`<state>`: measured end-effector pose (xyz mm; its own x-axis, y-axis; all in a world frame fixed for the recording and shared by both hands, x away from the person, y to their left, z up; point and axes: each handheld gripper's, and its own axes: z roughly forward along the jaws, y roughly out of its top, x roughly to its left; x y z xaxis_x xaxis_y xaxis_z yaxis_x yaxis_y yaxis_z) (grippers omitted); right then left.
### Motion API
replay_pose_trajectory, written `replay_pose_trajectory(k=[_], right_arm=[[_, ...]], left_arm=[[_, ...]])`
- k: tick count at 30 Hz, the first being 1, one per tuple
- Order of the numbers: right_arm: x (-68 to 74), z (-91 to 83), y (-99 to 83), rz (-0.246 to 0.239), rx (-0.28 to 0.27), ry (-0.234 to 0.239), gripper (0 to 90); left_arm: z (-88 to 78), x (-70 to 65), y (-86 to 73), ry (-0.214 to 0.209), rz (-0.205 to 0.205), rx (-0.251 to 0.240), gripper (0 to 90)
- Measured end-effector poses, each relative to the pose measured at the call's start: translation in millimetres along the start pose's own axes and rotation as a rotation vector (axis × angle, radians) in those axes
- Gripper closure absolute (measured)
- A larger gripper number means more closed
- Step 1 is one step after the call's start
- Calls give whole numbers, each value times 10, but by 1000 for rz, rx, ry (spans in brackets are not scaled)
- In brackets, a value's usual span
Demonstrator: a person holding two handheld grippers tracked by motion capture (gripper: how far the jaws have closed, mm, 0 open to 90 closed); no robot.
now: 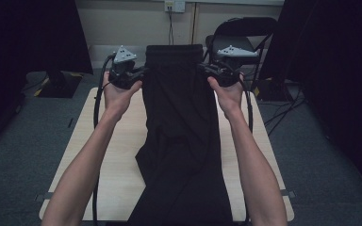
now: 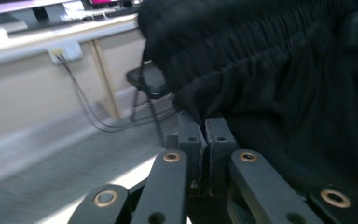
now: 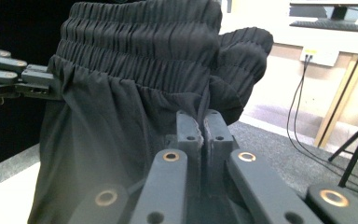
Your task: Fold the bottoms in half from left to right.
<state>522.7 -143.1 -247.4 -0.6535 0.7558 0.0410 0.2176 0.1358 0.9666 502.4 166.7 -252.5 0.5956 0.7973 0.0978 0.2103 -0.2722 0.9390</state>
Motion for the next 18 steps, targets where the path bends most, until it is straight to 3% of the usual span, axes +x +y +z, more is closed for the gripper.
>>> replay_pose_trajectory(k=[2, 7, 9, 11, 15, 17, 18], right_arm=[[20, -61, -67, 2, 9, 19, 873], [5, -276, -540, 35, 65, 98, 873], [41, -377, -691, -2, 113, 108, 873], [86, -499, -844, 1, 143, 130, 872], [276, -747, -1100, -18, 199, 153, 872], [378, -861, -1169, -16, 222, 161, 873], [429, -923, -1176, -29, 229, 150, 873]], left_arm=[[-72, -60, -75, -46, 5, -4, 875], [-188, -329, -480, -158, -4, 29, 875], [-234, -472, -653, -184, 5, 60, 874], [-298, -604, -834, -227, -2, 79, 874], [-452, -803, -1124, -290, -29, 108, 874], [-577, -927, -1156, -290, -7, 95, 874], [-641, -1007, -1137, -296, 16, 113, 874]])
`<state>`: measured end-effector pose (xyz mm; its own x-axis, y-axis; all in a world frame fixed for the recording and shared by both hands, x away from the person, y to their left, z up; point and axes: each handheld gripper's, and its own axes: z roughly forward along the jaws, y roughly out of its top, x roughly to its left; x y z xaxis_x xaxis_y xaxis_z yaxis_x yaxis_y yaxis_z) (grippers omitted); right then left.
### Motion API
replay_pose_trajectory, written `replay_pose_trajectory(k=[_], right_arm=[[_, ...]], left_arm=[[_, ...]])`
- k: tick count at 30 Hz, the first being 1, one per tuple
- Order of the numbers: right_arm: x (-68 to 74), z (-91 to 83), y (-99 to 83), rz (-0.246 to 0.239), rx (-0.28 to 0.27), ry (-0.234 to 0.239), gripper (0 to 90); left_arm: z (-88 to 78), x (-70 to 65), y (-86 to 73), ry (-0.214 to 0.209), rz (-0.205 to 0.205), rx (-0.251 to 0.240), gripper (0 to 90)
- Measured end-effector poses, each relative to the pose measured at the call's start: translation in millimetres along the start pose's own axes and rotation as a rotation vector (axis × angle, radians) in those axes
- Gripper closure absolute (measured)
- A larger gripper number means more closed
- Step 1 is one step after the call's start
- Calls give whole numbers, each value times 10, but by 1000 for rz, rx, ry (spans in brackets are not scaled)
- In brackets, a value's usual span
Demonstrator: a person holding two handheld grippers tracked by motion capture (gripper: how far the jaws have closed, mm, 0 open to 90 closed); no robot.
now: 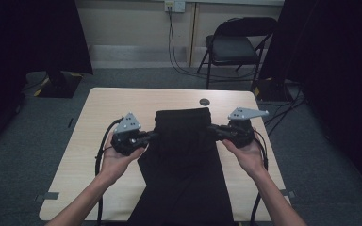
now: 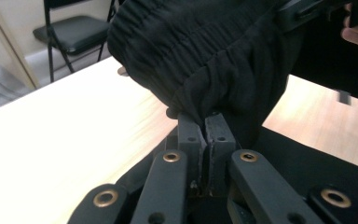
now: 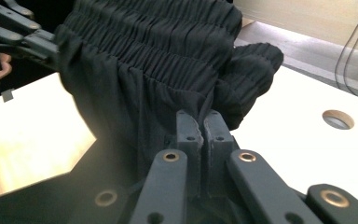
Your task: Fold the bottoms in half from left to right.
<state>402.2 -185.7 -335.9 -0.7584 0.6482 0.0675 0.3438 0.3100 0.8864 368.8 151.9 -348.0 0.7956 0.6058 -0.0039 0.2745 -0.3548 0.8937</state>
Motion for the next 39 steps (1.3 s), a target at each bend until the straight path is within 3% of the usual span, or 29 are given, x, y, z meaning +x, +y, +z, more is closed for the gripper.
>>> replay_pose_trajectory(k=[3, 4, 6, 9, 12, 15, 16, 17, 19, 20, 21, 24, 25, 29, 31, 35, 37, 39], right_arm=[[125, -164, -26, 7, -14, 16, 873], [160, -199, -55, 7, -8, 11, 873], [217, -230, -178, 34, -10, 47, 873], [322, -161, -433, 37, 47, 51, 873], [382, -85, -689, 69, 89, 71, 872], [399, -56, -914, 112, 102, 105, 872], [399, -56, -914, 112, 102, 105, 872], [426, -27, -990, 90, 148, 103, 872], [447, 5, -1044, 91, 158, 102, 872], [468, 34, -1089, 87, 174, 98, 871], [495, 59, -1133, 60, 195, 81, 870], [494, 131, -1237, 54, 243, 89, 869], [475, 194, -1300, 67, 279, 84, 870], [457, 315, -1376, 61, 326, 75, 869], [441, 363, -1399, 69, 338, 71, 868], [454, 436, -1434, 57, 351, 67, 860], [471, 506, -1448, 44, 364, 55, 861], [461, 518, -1450, 51, 362, 53, 861]], left_arm=[[-83, -106, -9, -20, 8, 3, 874], [-99, -127, -38, -16, 4, 10, 874], [-110, -180, -158, -28, -16, 28, 874], [-49, -288, -411, -41, -54, 67, 874], [-4, -364, -630, -56, -46, 88, 873], [34, -343, -815, -90, -109, 126, 872], [34, -343, -815, -90, -109, 126, 873], [63, -357, -876, -93, -104, 147, 873], [128, -392, -993, -77, -113, 191, 873], [156, -397, -1037, -89, -115, 210, 873], [191, -411, -1093, -90, -116, 236, 872], [243, -422, -1153, -103, -137, 269, 872], [260, -420, -1164, -99, -128, 281, 871], [345, -413, -1229, -84, -123, 330, 870], [373, -402, -1244, -79, -133, 341, 870], [432, -391, -1273, -56, -116, 364, 870], [490, -382, -1278, -25, -87, 360, 869], [508, -358, -1278, -16, -97, 354, 869]])
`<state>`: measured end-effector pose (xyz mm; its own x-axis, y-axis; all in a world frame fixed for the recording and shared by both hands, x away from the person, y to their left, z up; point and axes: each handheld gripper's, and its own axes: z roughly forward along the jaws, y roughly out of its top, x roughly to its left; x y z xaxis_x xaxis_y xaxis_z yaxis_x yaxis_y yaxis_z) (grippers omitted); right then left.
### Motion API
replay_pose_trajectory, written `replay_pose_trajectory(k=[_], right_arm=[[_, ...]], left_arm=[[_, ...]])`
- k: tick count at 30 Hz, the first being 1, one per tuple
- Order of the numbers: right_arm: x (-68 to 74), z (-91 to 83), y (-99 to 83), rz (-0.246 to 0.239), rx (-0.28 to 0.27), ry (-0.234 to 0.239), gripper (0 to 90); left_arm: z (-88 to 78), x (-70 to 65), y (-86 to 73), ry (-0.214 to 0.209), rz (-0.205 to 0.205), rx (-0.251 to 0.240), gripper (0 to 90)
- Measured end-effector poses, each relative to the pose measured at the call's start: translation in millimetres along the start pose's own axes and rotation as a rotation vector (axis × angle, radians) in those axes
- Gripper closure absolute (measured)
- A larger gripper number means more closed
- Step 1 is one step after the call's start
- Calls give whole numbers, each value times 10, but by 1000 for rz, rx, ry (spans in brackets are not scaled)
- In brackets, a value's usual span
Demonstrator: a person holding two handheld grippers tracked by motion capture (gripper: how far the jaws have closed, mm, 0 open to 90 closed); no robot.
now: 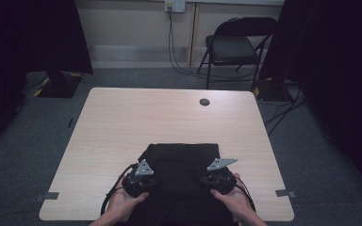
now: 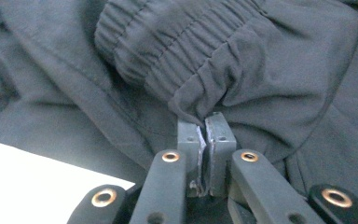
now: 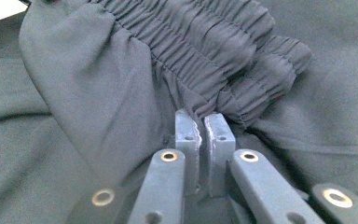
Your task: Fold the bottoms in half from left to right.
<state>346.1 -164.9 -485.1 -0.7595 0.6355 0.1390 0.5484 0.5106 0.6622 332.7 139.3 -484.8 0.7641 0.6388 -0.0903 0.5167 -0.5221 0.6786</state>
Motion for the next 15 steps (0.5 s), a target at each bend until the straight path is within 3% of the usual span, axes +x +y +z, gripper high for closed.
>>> replay_pose_trajectory(k=[5, 9, 10, 12, 13, 14, 15], right_arm=[[-62, 105, 74, 1, -29, -41, 867], [-170, 255, 234, -15, -54, -88, 867], [-170, 255, 234, -15, -54, -88, 867], [-266, 345, 339, 2, -65, -92, 867], [-345, 414, 421, 14, -72, -95, 867], [-345, 414, 421, 14, -72, -95, 867], [-427, 489, 517, 18, -76, -102, 868]], left_arm=[[67, 191, 62, 36, -16, -23, 871], [154, 429, 181, 93, -14, -31, 870], [154, 429, 181, 93, -14, -31, 871], [207, 577, 251, 118, -26, -34, 871], [262, 717, 323, 143, -41, -39, 871], [262, 717, 323, 143, -41, -39, 871], [320, 827, 403, 167, -39, -35, 871]])
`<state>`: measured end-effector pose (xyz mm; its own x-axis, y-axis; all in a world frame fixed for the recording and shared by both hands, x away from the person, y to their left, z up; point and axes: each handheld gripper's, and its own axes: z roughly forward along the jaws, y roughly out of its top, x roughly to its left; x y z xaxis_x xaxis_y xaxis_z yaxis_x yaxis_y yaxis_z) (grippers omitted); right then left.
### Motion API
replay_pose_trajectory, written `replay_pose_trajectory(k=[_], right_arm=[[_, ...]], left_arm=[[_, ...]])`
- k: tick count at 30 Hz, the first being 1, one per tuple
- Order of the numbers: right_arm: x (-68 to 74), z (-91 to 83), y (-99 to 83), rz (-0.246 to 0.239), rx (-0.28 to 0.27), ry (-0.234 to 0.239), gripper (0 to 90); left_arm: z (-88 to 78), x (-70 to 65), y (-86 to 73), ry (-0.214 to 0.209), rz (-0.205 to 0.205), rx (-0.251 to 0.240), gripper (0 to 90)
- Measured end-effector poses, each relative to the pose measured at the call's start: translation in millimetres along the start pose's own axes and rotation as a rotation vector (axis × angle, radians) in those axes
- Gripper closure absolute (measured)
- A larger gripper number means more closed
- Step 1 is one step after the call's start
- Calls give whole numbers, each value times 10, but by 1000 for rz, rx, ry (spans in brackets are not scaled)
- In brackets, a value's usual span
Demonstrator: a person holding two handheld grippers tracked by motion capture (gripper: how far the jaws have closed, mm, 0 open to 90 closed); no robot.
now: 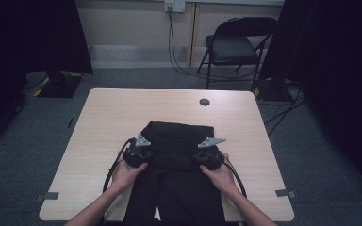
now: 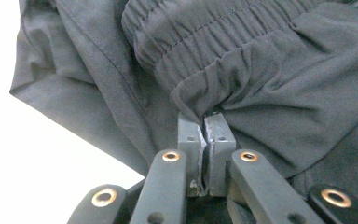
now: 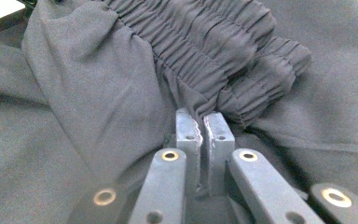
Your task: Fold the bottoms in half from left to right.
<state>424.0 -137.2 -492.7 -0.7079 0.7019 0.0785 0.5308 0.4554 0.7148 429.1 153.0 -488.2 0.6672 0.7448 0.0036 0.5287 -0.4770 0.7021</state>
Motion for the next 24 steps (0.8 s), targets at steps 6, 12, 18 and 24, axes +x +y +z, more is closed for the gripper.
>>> replay_pose_trajectory(k=[6, 12, 18, 24], right_arm=[[-219, 248, 235, 37, -24, -29, 868], [-359, 431, 421, 65, -34, -70, 870], [-502, 582, 595, 141, -33, -105, 870], [-522, 461, 643, 120, -57, -84, 871]], left_arm=[[215, 295, 155, 49, -59, -43, 871], [369, 491, 316, 96, -90, -39, 870], [470, 627, 419, 108, -157, -54, 867], [221, 713, 551, 47, -164, -132, 869]])
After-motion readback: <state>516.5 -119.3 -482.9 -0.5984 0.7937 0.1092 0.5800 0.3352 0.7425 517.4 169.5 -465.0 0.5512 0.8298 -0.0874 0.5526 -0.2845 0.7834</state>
